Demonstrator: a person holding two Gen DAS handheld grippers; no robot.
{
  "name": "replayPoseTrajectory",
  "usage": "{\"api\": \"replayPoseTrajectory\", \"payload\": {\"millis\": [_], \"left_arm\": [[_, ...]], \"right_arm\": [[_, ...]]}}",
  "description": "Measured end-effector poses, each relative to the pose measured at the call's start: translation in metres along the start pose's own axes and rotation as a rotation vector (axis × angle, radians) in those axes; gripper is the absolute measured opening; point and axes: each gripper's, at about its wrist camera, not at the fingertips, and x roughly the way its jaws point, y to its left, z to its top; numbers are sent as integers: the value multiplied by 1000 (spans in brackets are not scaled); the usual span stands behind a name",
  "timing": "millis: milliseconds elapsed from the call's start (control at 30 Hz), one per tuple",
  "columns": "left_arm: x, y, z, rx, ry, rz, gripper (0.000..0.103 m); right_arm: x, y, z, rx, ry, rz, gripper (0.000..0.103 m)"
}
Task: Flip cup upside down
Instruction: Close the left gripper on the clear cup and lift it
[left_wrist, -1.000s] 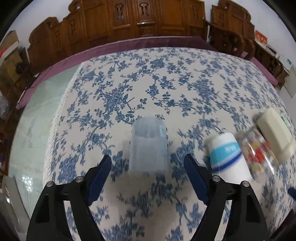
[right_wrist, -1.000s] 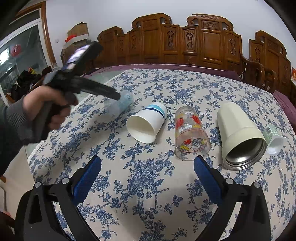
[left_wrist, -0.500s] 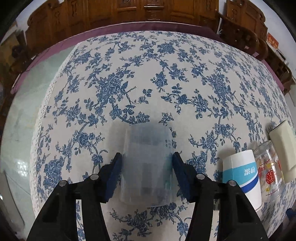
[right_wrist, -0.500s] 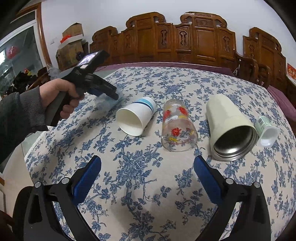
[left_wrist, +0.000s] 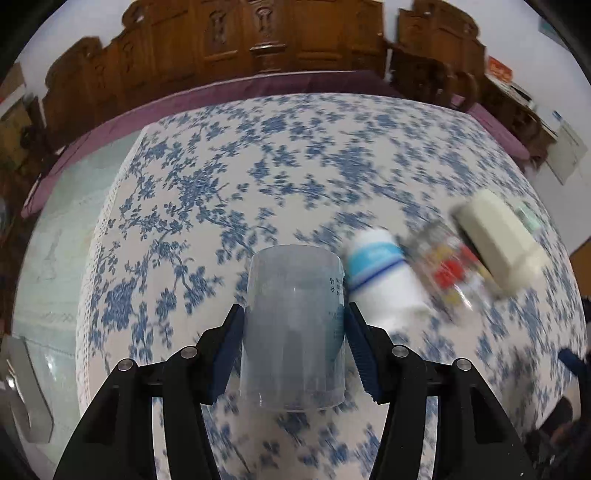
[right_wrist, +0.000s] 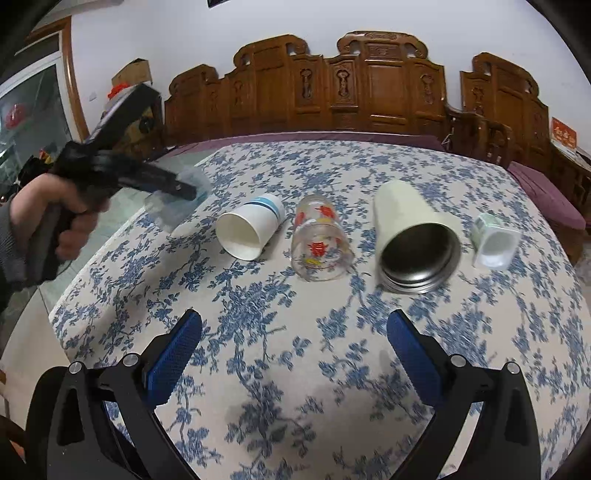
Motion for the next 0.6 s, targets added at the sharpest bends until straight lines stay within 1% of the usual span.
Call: {"api": "replayPoseTrajectory", "payload": {"millis": [133, 267, 433, 600], "left_arm": [[-25, -23, -22, 37, -26, -26, 53], [-39, -47, -42, 53, -44, -63, 53], [-43, -79, -72, 68, -46, -119, 53], [-30, -111, -101, 63, -23, -168, 53]], "right_arm": [[-16, -7, -8, 17, -14, -20, 101], [-31, -15, -18, 35, -26, -43, 101], [-47, -30, -33, 64, -33, -73, 101], [-58, -47, -45, 98, -38, -101, 101]]}}
